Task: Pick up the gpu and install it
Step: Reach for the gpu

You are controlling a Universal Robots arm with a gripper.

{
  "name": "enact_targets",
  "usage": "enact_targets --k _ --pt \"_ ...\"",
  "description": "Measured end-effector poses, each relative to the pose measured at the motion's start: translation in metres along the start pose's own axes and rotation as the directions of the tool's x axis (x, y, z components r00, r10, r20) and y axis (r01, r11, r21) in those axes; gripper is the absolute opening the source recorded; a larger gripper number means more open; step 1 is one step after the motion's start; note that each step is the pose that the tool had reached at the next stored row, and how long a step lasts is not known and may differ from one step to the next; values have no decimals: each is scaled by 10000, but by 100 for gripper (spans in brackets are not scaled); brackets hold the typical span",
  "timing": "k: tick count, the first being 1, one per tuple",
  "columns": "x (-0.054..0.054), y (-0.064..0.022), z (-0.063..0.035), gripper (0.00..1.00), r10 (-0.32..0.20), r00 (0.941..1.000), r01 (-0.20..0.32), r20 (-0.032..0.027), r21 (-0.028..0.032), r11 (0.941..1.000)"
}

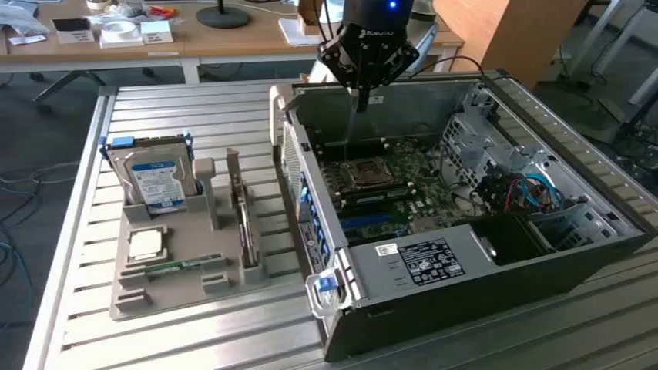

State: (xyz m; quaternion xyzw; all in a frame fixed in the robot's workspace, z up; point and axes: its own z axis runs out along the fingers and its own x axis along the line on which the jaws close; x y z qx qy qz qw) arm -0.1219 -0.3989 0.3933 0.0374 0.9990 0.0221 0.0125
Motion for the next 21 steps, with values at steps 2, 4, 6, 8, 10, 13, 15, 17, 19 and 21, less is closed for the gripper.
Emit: enact_targets --k 2,4,6,8,10,13,15,17,19,21 --pt "0 0 0 11 0 10000 0 0 0 10000" --pt "0 0 0 11 0 10000 0 0 0 10000" --pt "0 0 0 11 0 10000 0 0 0 10000" --pt "0 0 0 11 0 10000 0 1 -1 10000" --pt "0 0 0 11 0 10000 0 0 0 10000" --pt "2 0 0 11 0 10000 0 0 -1 10000" --pt "21 -2 0 11 1 10000 -1 1 -2 10000" --pt "56 -4 -1 11 0 10000 0 1 0 10000" --pt "106 -8 -3 11 1 10000 -1 0 0 10000" --pt "177 -13 -5 11 -1 10000 1 1 0 10000"
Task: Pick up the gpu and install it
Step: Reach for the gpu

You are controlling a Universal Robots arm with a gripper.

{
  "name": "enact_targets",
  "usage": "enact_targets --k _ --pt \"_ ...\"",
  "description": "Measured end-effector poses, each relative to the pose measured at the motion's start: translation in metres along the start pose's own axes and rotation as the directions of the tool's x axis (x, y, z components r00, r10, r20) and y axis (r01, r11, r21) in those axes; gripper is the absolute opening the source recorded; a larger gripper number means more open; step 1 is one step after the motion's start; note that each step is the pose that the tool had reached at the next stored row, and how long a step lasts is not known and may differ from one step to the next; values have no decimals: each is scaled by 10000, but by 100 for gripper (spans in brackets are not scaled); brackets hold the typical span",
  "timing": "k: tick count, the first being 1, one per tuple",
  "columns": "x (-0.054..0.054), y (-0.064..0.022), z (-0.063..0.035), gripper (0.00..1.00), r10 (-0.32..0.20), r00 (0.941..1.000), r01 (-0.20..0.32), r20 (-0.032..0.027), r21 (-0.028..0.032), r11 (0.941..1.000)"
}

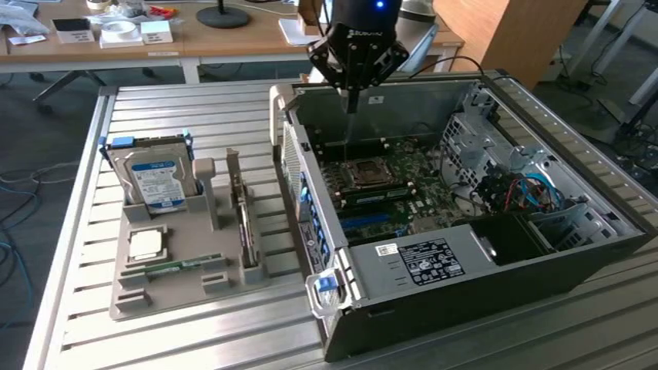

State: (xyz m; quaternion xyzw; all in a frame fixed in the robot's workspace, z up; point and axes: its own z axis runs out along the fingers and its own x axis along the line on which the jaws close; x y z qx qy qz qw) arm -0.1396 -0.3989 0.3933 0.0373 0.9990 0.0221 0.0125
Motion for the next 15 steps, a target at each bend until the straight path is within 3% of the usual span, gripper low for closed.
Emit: enact_targets --k 15 --pt "548 -41 -13 11 1 10000 -1 8 -1 10000"
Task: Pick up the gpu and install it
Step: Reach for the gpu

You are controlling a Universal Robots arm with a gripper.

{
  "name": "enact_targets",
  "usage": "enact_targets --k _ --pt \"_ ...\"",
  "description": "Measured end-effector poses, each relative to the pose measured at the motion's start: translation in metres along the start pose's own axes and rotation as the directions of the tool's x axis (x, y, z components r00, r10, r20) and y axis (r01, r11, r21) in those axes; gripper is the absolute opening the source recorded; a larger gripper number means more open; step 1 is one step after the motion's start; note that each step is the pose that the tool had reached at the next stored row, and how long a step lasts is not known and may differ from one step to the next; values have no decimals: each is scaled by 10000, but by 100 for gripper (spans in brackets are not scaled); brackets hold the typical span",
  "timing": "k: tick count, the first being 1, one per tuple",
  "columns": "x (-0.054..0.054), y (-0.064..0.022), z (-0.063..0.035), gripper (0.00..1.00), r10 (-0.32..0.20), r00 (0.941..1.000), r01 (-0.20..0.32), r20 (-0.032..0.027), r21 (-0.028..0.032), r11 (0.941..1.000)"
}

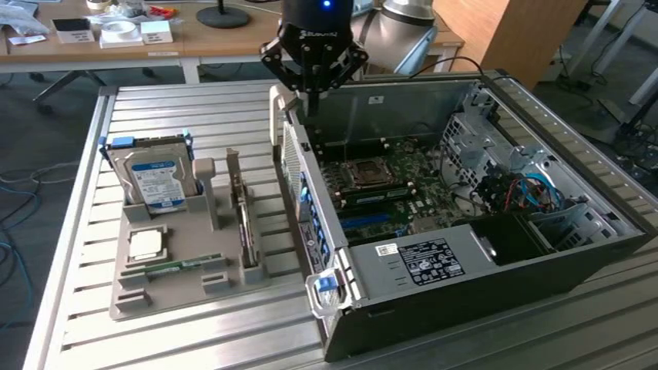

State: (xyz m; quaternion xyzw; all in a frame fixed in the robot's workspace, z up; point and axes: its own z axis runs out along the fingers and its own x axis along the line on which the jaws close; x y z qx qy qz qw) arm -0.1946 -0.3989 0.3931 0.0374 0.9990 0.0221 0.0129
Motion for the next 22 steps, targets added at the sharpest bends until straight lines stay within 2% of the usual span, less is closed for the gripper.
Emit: enact_targets --k 13,22 --pt "448 -33 -9 11 1 10000 -1 0 0 10000" --pt "672 -50 -14 11 1 10000 -1 0 0 10000"
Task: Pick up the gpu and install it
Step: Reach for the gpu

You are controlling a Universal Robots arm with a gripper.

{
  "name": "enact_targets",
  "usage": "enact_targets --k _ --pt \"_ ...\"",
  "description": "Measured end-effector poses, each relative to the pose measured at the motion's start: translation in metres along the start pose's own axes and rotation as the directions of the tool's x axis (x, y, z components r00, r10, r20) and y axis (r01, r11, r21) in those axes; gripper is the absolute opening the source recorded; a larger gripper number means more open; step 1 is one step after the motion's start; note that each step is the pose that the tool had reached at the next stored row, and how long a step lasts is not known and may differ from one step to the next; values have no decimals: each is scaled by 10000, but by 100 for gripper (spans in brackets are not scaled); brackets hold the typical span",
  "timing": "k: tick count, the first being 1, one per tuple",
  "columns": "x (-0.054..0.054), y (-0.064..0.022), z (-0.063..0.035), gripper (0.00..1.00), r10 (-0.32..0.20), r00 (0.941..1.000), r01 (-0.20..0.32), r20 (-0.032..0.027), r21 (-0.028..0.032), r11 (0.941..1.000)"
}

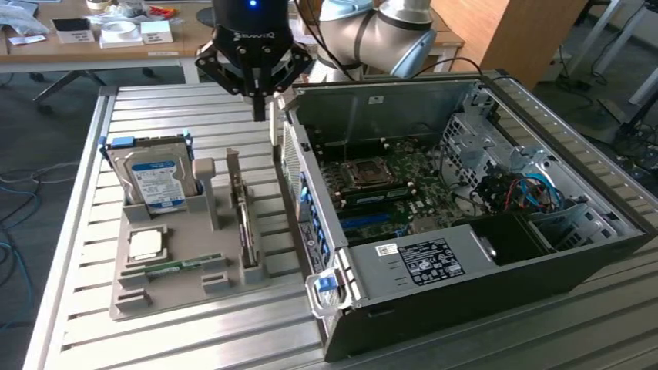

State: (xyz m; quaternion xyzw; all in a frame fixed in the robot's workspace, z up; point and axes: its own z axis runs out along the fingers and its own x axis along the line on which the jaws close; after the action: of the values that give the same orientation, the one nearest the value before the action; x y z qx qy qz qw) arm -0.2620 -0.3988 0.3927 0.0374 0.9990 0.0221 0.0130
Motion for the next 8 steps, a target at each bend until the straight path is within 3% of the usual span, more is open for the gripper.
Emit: enact_targets --k 8 --pt "164 -12 -3 11 0 10000 0 0 0 10000"
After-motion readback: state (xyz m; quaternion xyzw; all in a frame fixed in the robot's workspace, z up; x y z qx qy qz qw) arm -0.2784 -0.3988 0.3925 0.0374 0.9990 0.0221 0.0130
